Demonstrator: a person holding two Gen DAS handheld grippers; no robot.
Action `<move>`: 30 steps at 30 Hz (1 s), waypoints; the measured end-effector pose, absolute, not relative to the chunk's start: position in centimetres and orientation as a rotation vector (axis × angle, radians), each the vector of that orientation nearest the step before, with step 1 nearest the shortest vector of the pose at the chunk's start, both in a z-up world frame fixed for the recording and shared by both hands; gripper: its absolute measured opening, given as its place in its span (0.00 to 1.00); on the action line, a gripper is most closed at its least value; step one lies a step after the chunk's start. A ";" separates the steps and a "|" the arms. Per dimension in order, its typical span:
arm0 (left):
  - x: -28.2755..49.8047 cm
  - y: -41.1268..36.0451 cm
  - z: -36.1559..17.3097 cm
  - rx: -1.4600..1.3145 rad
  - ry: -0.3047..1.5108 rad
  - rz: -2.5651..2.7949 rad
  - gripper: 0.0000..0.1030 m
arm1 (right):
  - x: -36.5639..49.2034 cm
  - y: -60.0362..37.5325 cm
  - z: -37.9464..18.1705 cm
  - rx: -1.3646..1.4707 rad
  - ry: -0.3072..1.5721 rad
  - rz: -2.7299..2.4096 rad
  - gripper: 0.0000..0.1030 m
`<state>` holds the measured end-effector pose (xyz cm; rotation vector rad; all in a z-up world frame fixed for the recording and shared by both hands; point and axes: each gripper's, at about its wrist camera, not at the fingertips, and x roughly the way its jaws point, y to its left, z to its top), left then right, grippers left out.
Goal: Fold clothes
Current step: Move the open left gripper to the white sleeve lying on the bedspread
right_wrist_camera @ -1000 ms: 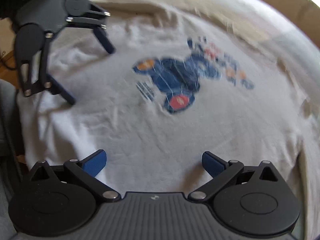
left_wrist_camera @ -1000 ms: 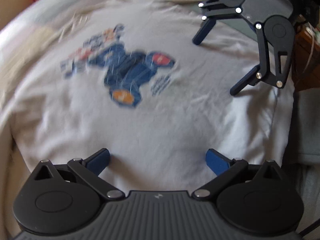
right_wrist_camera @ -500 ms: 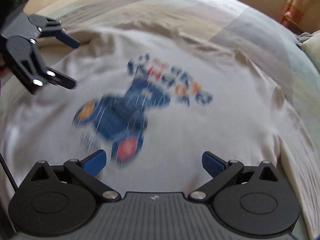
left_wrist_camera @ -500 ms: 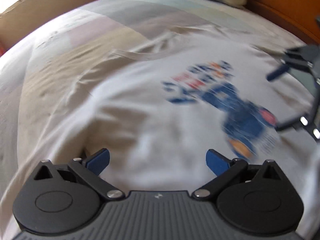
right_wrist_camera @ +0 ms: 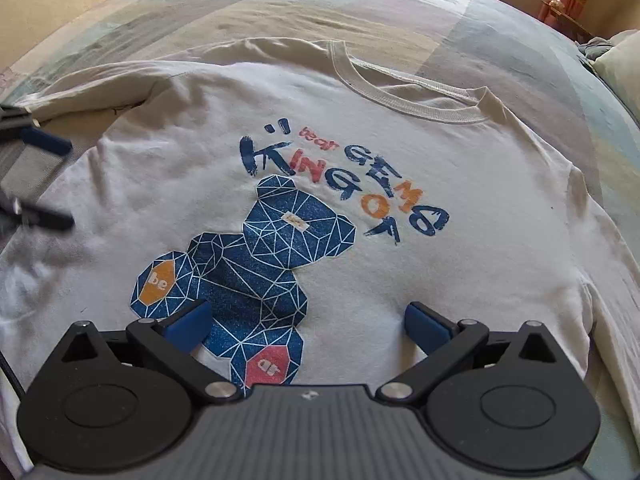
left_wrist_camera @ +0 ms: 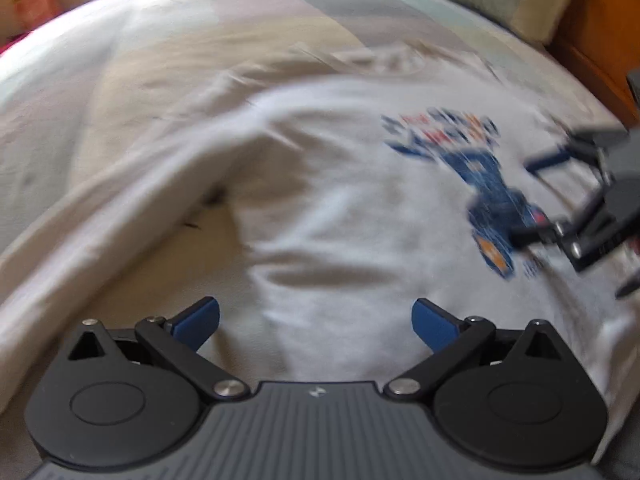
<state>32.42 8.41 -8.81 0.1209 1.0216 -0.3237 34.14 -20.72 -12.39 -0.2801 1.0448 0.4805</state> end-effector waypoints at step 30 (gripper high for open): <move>33.1 29.7 -7.3 -0.129 0.964 0.203 0.99 | 35.8 -19.4 -12.1 -0.327 1.172 0.453 1.00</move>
